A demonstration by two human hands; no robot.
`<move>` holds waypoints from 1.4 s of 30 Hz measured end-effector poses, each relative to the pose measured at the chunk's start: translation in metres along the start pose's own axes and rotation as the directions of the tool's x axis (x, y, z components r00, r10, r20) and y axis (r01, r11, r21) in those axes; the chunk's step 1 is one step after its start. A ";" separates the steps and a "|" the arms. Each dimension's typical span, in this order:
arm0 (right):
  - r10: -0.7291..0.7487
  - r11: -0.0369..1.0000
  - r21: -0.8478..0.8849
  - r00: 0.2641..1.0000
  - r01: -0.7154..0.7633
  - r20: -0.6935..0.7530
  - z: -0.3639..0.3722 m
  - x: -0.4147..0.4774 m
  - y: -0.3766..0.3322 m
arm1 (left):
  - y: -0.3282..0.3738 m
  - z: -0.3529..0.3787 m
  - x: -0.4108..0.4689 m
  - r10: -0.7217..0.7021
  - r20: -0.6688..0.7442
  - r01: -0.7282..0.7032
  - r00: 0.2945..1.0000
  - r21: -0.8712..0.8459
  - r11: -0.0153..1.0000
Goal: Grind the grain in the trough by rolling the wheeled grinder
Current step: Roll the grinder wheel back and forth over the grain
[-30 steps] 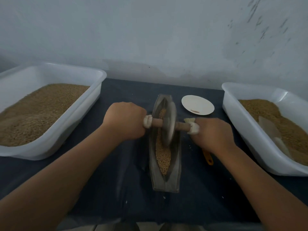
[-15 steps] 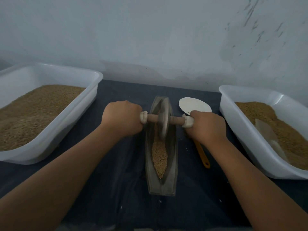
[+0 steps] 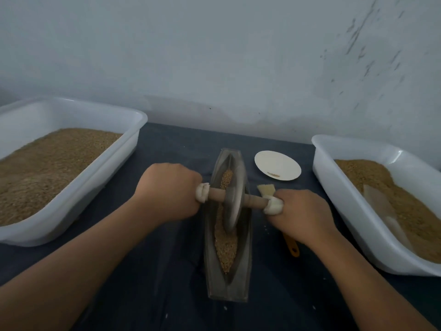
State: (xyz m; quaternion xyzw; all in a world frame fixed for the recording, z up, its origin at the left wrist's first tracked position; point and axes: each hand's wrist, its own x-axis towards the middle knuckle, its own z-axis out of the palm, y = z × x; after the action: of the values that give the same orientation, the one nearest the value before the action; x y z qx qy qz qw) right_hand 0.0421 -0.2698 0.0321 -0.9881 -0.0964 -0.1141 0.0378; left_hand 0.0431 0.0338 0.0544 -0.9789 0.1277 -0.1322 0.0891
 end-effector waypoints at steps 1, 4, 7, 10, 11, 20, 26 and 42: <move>0.016 0.998 -0.058 0.998 -0.020 -0.067 0.005 0.007 -0.001 | -0.002 0.001 0.006 -0.017 0.021 0.017 1.000 -0.026 1.000; -0.010 0.986 -0.162 0.977 -0.026 -0.215 0.015 0.025 -0.006 | -0.006 0.008 0.016 -0.069 0.042 0.072 0.997 -0.093 0.993; -0.041 0.987 -0.163 0.972 0.003 -0.232 0.012 0.032 -0.007 | -0.005 0.010 0.015 -0.092 0.050 0.098 0.994 -0.122 0.988; -0.047 0.991 -0.131 0.992 0.032 -0.113 0.000 0.021 -0.006 | -0.004 0.007 0.003 -0.073 0.069 0.080 0.995 -0.114 0.990; -0.051 0.993 -0.108 0.998 0.046 -0.045 -0.006 0.015 -0.005 | -0.004 0.006 -0.002 -0.058 0.068 0.065 0.996 -0.099 0.993; -0.006 1.000 0.022 0.995 0.004 0.102 -0.014 -0.002 -0.003 | -0.002 0.004 -0.006 -0.007 -0.010 0.007 1.000 -0.011 1.000; 0.048 0.993 -0.094 0.985 -0.065 -0.168 0.015 0.026 -0.005 | -0.004 0.006 0.021 -0.057 0.023 0.059 0.998 -0.066 0.996; -0.011 0.998 -0.068 0.999 0.015 0.048 -0.007 0.020 -0.003 | -0.006 0.011 0.014 -0.056 0.024 0.058 0.998 -0.069 0.996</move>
State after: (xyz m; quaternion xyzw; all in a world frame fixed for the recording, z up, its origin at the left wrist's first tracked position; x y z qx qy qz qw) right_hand 0.0590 -0.2641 0.0441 -0.9905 -0.0998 -0.0942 0.0012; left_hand 0.0611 0.0372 0.0486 -0.9860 0.1033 -0.1195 0.0525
